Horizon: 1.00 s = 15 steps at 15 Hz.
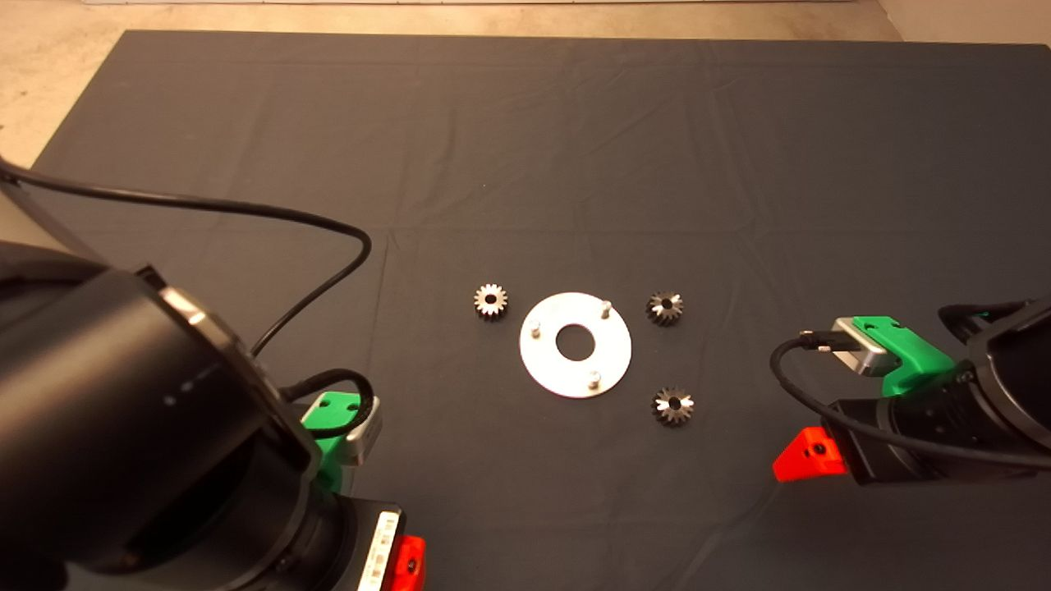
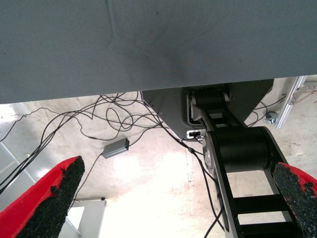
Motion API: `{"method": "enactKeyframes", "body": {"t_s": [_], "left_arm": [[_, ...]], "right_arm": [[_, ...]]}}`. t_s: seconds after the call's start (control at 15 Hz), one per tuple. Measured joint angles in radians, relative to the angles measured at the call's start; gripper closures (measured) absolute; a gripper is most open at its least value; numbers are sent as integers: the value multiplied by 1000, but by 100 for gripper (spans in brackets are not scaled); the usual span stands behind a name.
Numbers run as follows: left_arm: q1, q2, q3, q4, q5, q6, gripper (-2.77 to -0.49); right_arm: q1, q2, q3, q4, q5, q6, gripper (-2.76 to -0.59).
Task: Install three planetary gears onto the carrier pins
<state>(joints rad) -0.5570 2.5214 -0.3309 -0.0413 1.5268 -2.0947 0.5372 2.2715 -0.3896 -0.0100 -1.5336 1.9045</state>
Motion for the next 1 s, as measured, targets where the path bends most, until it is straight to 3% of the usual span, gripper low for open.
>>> {"method": "enactKeyframes", "body": {"t_s": [0.2, 0.33, 0.53, 0.67, 0.8, 0.87, 1.0], "left_arm": [[0, 0, 0, 0, 0, 1, -277], [0, 0, -13, 1, 0, 30, -277], [0, -5, -147, 12, 0, 177, -277], [0, -6, -248, 46, 0, 260, -277], [16, -4, -317, 109, 0, 314, -277], [35, 7, -362, 139, 0, 336, -277], [87, 76, -474, 161, 4, 382, -277]], "right_arm": [[0, 0, 0, 0, 0, 0, -275], [-1, 0, 0, 0, 0, 0, -275], [-2, 0, 0, 0, 0, 0, -275], [-2, 0, 0, 0, 0, 0, -275], [-3, 0, 0, 0, 0, 0, -275], [-3, 0, 0, 0, 0, 0, -275], [-6, 0, 0, 0, 0, 0, -275]]}}
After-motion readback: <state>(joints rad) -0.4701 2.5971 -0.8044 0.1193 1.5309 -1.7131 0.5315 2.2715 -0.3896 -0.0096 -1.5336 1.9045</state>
